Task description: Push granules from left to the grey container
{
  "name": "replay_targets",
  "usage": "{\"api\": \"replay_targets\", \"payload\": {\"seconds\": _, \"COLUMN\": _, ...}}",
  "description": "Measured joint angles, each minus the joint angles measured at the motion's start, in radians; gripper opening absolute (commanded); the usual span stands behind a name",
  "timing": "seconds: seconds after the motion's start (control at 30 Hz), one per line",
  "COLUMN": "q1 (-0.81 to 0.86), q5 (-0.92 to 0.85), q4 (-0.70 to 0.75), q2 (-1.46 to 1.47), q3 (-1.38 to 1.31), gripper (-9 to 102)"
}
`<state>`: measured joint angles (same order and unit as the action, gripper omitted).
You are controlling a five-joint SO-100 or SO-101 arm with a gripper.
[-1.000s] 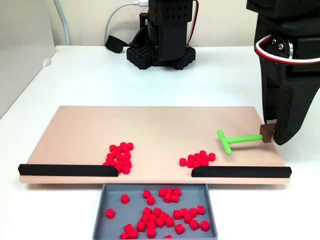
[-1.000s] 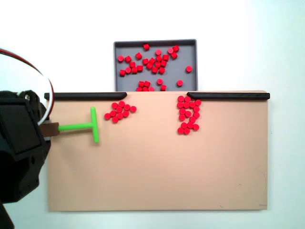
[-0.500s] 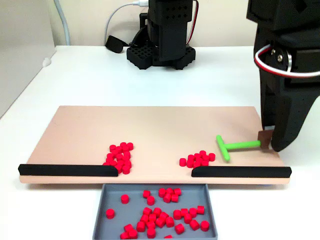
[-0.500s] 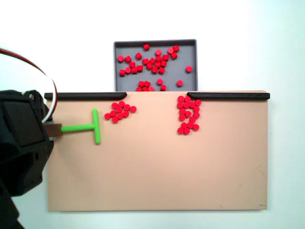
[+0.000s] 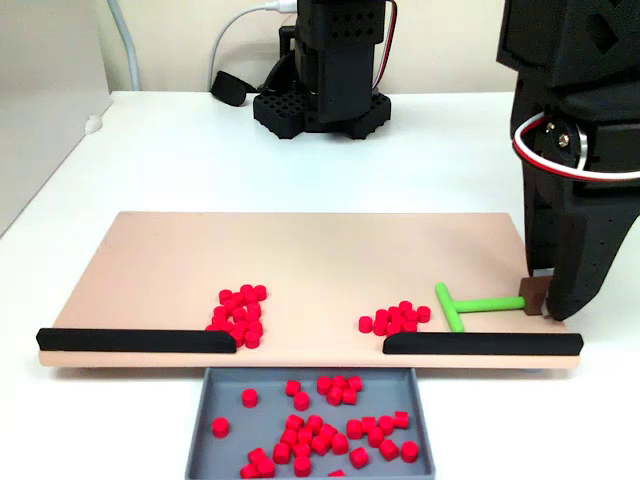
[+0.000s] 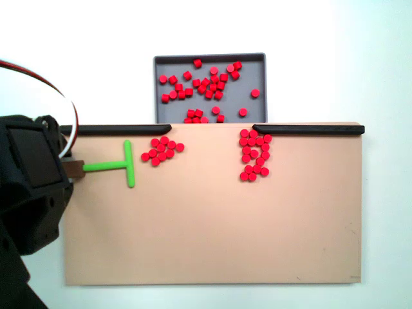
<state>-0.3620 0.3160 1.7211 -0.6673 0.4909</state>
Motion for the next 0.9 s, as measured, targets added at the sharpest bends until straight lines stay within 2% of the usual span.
{"api": "replay_targets", "payload": {"seconds": 0.9, "q1": 0.031, "q5": -0.005, "q4": 0.006, "q2": 0.029, "q3": -0.017, "gripper": 0}}
